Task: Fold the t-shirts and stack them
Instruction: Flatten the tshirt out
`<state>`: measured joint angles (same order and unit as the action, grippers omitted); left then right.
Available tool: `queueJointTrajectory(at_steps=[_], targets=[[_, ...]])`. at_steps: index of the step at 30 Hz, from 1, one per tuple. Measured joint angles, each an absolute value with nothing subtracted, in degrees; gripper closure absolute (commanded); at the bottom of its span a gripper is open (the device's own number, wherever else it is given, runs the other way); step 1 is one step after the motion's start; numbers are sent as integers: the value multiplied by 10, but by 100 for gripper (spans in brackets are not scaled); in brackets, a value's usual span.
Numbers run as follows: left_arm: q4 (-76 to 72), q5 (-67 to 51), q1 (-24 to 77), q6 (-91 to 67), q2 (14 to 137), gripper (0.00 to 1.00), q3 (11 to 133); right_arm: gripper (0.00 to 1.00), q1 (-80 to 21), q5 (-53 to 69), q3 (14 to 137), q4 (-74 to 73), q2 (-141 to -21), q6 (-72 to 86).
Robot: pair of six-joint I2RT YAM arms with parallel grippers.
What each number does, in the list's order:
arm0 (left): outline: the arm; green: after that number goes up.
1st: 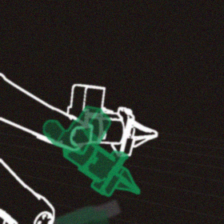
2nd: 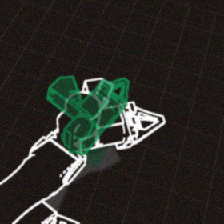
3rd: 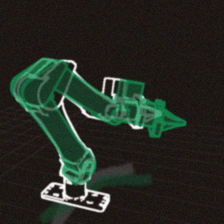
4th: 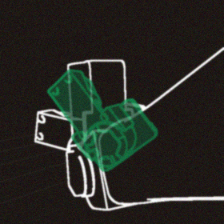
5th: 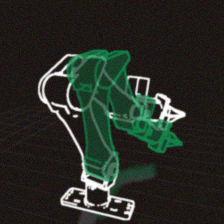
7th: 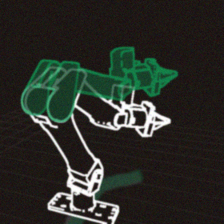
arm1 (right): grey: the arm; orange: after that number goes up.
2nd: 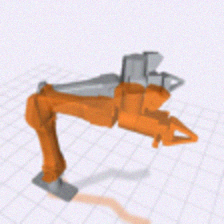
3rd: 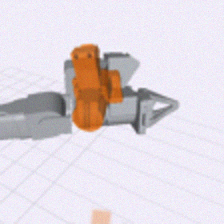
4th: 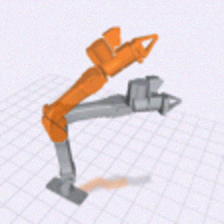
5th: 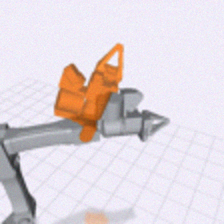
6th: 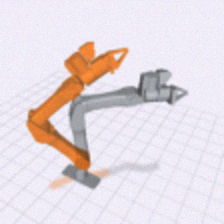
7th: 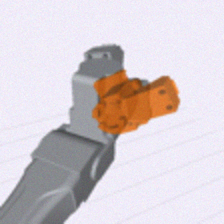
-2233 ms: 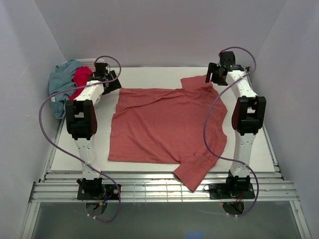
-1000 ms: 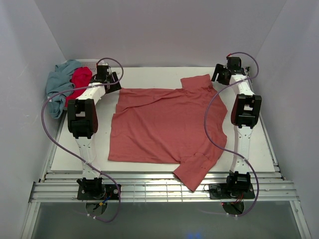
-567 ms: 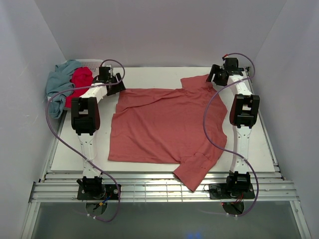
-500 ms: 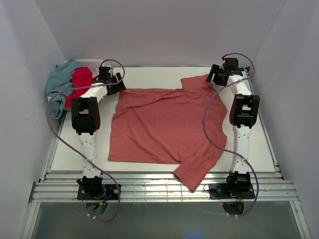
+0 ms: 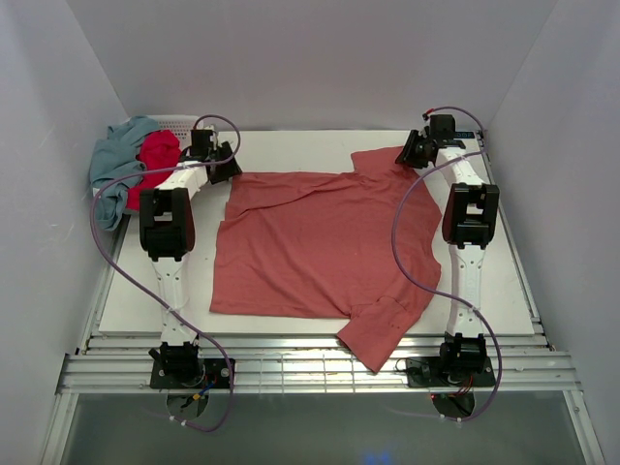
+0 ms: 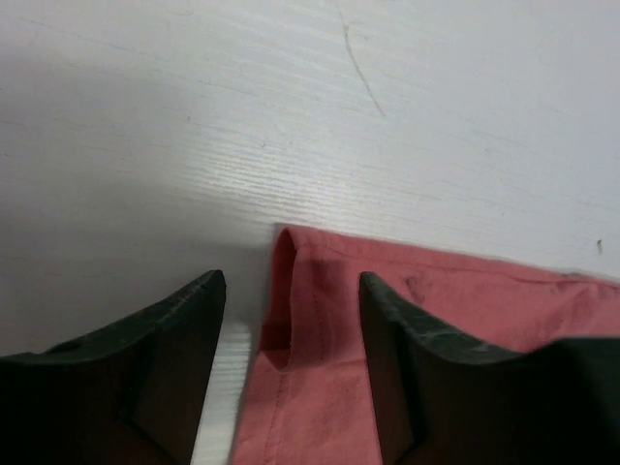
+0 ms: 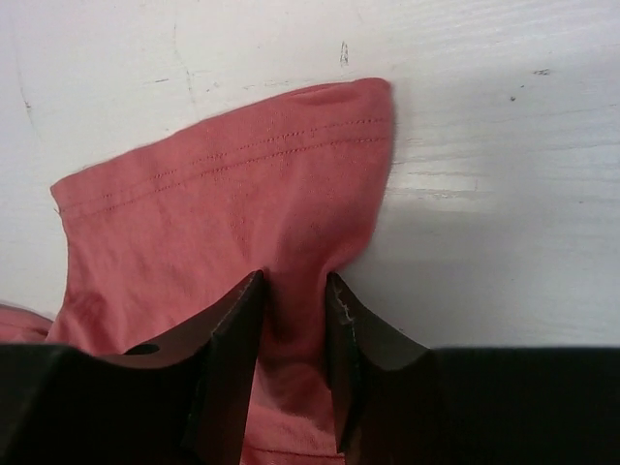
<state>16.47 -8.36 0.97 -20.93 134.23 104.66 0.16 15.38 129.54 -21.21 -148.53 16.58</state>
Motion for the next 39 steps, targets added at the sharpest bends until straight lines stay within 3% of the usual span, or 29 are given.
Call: queueJointTrajectory(at_steps=[2,6,10,16,39], targets=[[163,-85,7,-212,1347,45,1049,76,-3,156,1295,-212,-1487,170],[163,-93,4,-220,1359,64,1062,89,-12,158,1295,-212,-1487,175],[159,-104,2,-227,1378,86,1083,92,-17,158,1293,-210,-1487,174],[163,-124,1,-234,1407,100,1125,92,-18,152,1276,-192,-1482,166],[96,-117,1,-234,1379,100,1061,92,-18,137,1237,-184,-1356,143]])
